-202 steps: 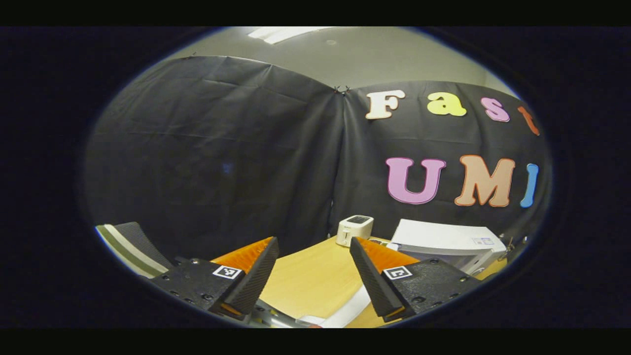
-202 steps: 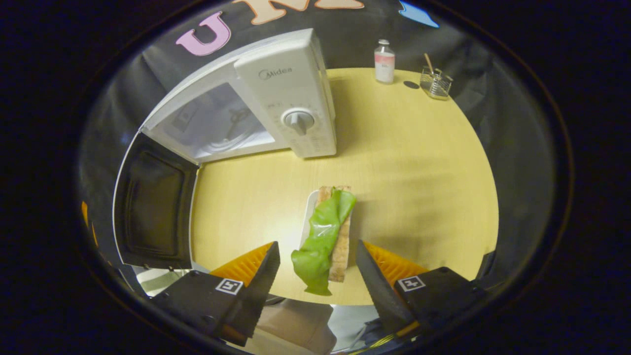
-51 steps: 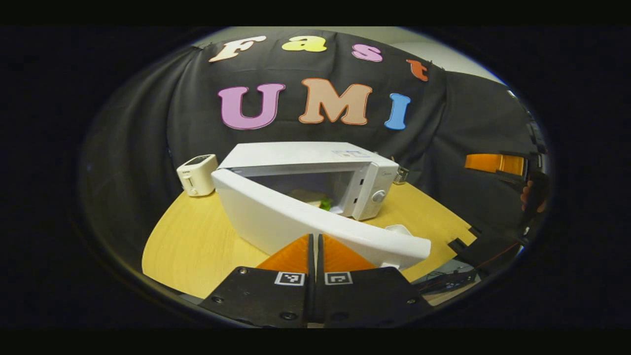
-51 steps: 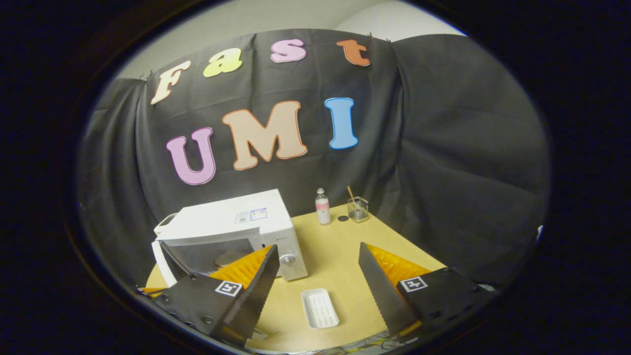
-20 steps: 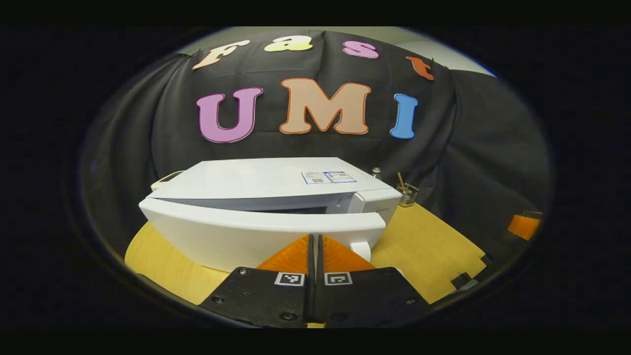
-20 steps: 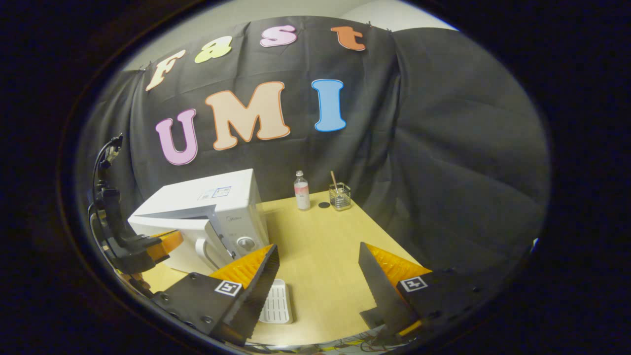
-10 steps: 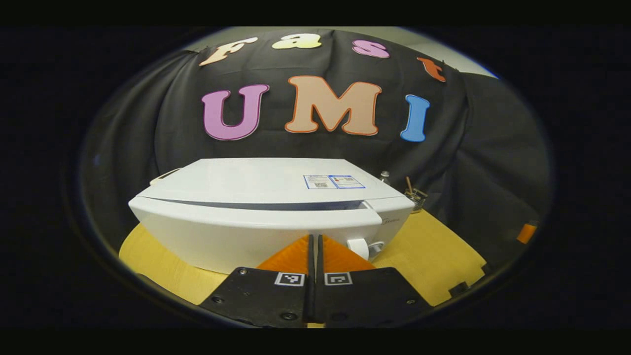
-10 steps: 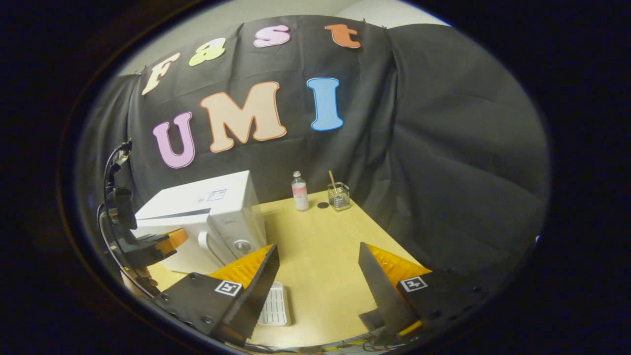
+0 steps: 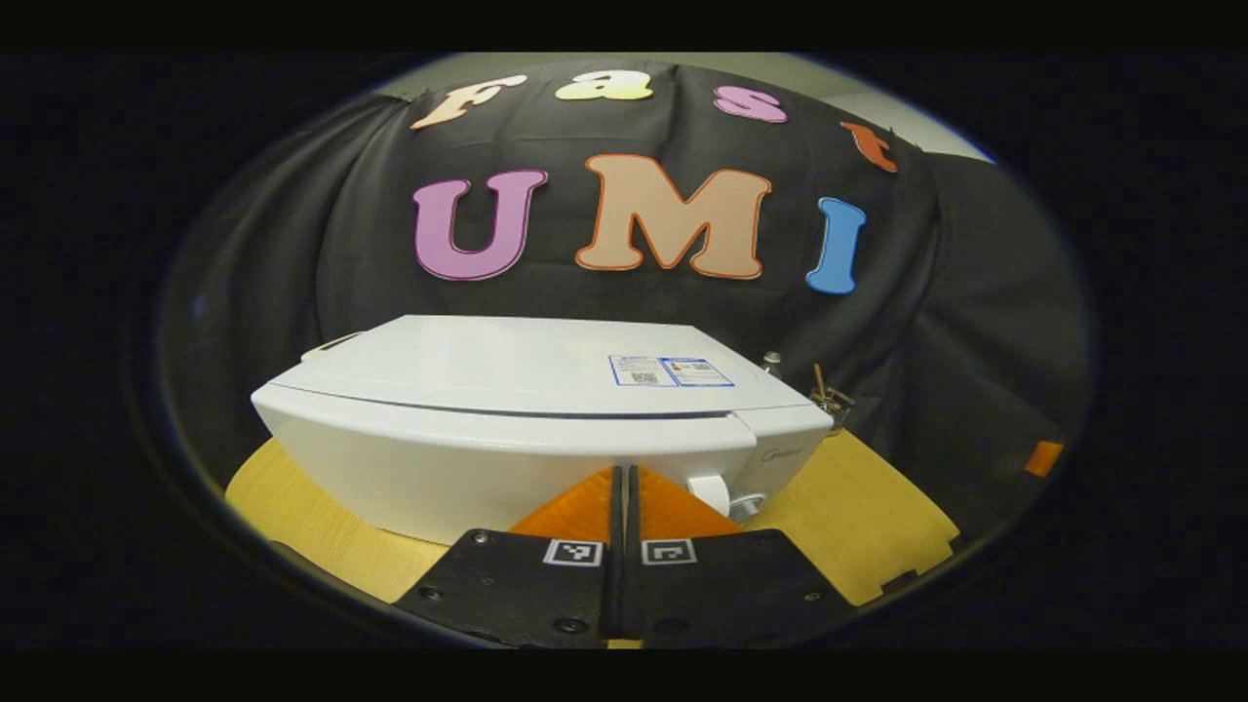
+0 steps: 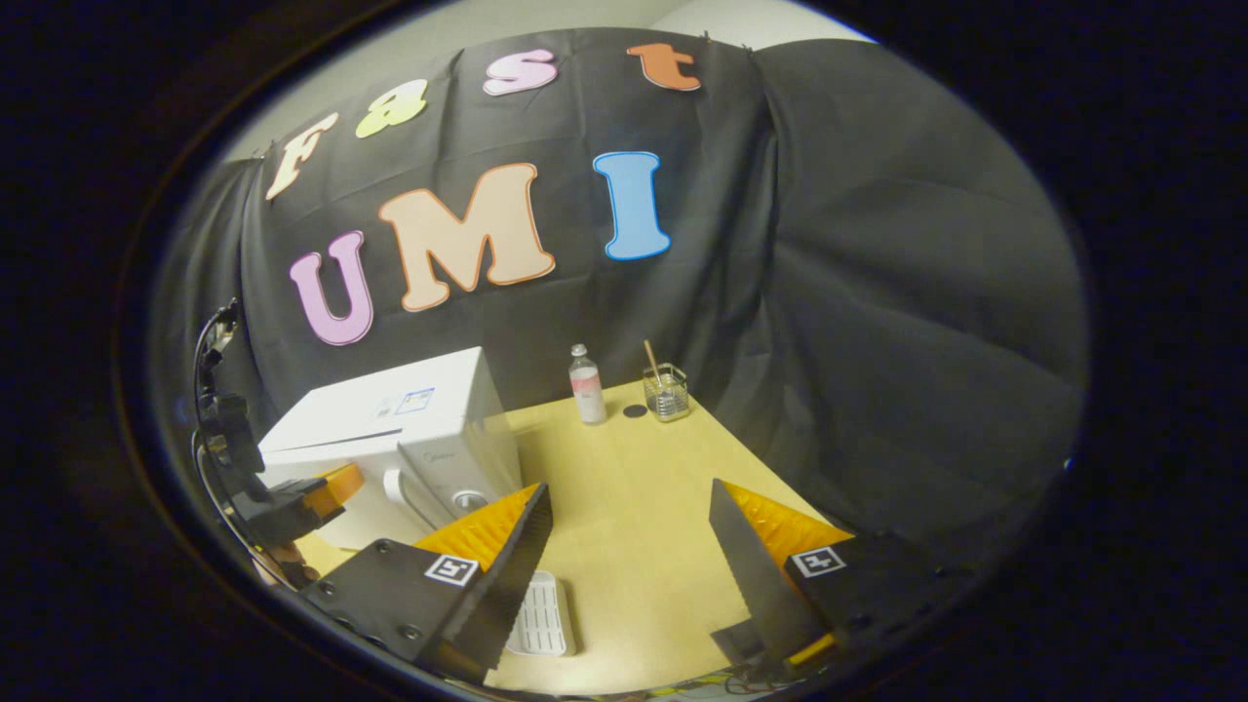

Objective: Open the microwave oven with the left hand, put the food in, and close the microwave oven.

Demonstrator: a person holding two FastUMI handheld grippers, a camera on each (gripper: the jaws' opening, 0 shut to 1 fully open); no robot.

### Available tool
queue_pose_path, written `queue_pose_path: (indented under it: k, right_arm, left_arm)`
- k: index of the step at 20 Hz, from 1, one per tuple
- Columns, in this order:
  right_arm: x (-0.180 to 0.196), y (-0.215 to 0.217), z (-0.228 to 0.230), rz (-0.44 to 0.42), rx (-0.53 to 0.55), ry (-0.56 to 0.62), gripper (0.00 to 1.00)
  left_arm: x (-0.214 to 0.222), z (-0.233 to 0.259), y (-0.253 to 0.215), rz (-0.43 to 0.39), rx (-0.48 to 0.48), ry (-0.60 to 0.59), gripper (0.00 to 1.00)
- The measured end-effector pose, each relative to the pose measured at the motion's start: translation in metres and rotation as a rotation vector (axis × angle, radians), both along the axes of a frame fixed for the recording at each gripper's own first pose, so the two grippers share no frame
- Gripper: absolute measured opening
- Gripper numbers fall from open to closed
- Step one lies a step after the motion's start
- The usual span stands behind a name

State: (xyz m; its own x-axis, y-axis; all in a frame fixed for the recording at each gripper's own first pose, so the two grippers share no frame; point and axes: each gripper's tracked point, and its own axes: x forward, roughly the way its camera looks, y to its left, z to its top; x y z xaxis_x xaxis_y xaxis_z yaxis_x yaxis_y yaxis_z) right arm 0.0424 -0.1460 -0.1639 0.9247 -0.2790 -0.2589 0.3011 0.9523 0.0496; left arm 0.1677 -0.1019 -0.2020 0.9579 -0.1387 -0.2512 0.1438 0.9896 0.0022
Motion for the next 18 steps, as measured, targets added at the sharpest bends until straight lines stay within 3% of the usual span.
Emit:
queue_pose_path:
  k: [1,2,9,11,12,14,15,16,17,18]
  right_arm:
    - [0.003,-0.003,0.000,-0.004,-0.004,0.005,0.92]
    - [0.005,-0.005,-0.001,-0.007,-0.006,0.010,1.00]
    - [0.014,-0.009,0.003,-0.017,-0.007,0.009,1.00]
    - [0.013,-0.006,0.003,-0.009,-0.005,0.009,1.00]
    - [0.012,-0.005,0.004,-0.008,-0.012,0.007,0.92]
    - [0.010,-0.001,0.005,-0.002,-0.020,0.007,0.92]
    - [0.009,0.002,0.005,0.005,-0.020,0.007,1.00]
    - [0.009,0.005,0.004,0.014,-0.019,0.007,0.99]
    - [0.010,0.008,0.003,0.024,-0.017,0.010,0.92]
    - [0.011,0.013,0.002,0.037,-0.016,0.011,0.92]
  left_arm:
    - [0.001,0.000,-0.001,0.000,-0.001,-0.002,0.01]
    - [0.001,0.000,0.000,0.000,-0.001,-0.003,0.01]
    - [0.013,0.007,0.002,0.005,0.002,-0.040,0.00]
    - [0.009,-0.001,-0.006,-0.022,-0.027,-0.002,0.00]
    - [0.012,0.003,-0.006,-0.033,-0.015,-0.013,0.02]
    - [0.011,0.001,-0.005,-0.036,-0.006,-0.006,0.01]
    - [0.011,0.001,-0.005,-0.036,-0.014,-0.011,0.01]
    - [0.010,0.001,-0.006,-0.037,-0.016,-0.007,0.00]
    - [0.009,0.001,-0.006,-0.038,-0.010,-0.004,0.01]
    - [0.008,0.004,-0.002,-0.026,0.006,-0.005,0.00]
